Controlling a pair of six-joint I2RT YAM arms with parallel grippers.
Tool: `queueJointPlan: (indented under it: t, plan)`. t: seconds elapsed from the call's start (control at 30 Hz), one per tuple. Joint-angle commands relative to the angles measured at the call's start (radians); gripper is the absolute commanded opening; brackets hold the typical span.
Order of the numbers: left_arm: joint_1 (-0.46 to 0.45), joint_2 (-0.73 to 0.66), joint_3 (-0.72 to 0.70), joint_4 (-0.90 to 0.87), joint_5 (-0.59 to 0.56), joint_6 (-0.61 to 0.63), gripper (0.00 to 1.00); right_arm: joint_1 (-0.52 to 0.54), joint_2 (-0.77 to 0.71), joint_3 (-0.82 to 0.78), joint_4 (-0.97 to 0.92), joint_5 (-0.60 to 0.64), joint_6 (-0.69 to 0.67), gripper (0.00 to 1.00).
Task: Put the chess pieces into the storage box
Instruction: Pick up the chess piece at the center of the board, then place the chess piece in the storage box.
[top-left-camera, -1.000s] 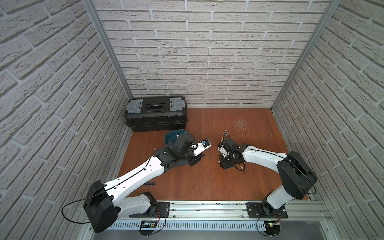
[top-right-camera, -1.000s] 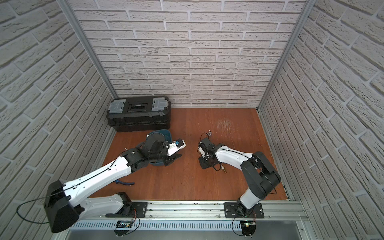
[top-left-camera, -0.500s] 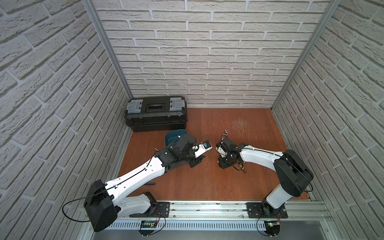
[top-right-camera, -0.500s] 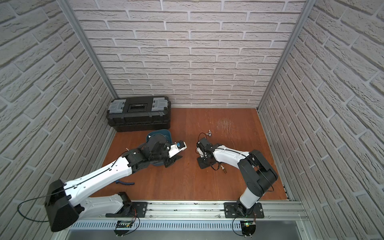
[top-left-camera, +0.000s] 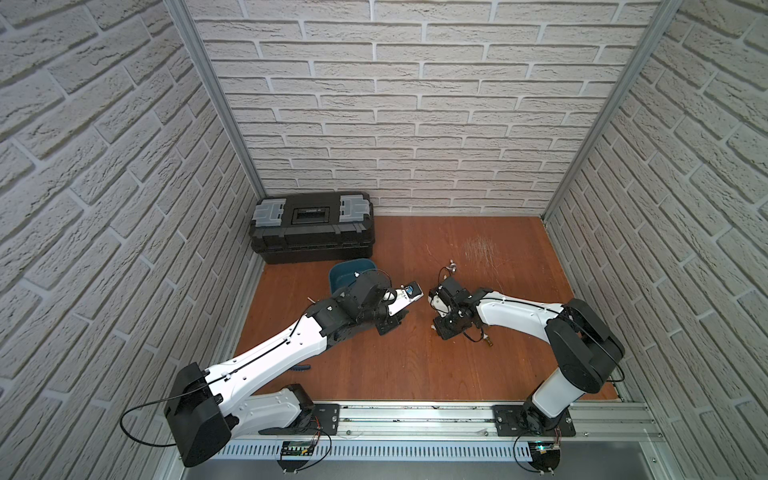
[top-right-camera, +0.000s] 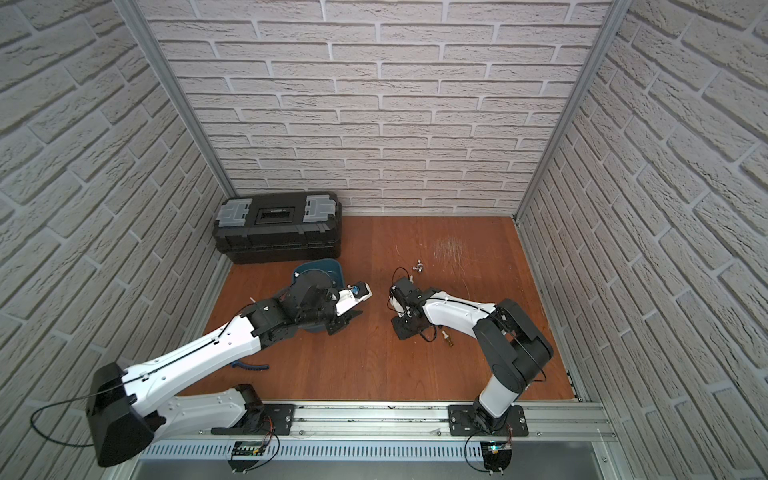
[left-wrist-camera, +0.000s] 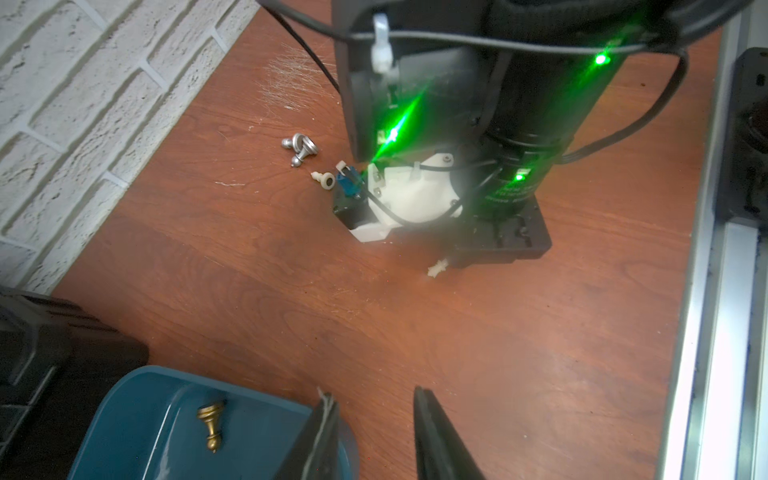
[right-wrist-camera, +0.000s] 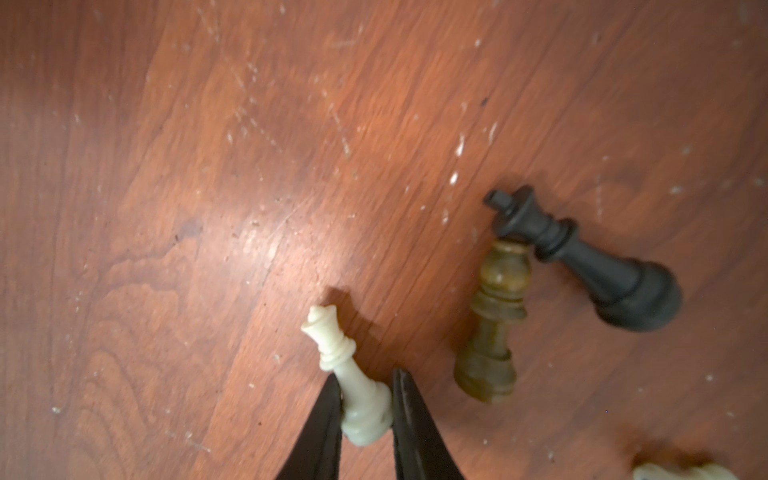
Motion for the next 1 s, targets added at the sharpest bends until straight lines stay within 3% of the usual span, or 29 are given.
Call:
queueJointPlan:
  t: [0.0, 0.23, 0.43, 0.77, 0.97]
  plan:
    - [0.002, -0.056, -0.008, 0.05, -0.055, -0.002, 0.35, 0.013, -0.046, 0.016, -0.043, -0.024, 0.0, 0.24]
    - [0.036, -0.131, -0.034, 0.079, -0.131, -0.017, 0.35, 0.016, -0.087, 0.078, -0.086, -0.047, 0.013, 0.24]
    - [0.119, -0.16, -0.036, 0.093, -0.239, -0.073, 0.34, 0.049, -0.053, 0.243, -0.098, -0.099, 0.044, 0.24]
    - [0.369, -0.146, -0.025, 0.089, -0.352, -0.262, 0.36, 0.149, 0.309, 0.695, -0.033, -0.148, 0.065, 0.24]
    - [0.474, -0.084, 0.011, 0.036, -0.34, -0.347, 0.37, 0.165, 0.489, 0.893, -0.027, -0.194, 0.092, 0.25]
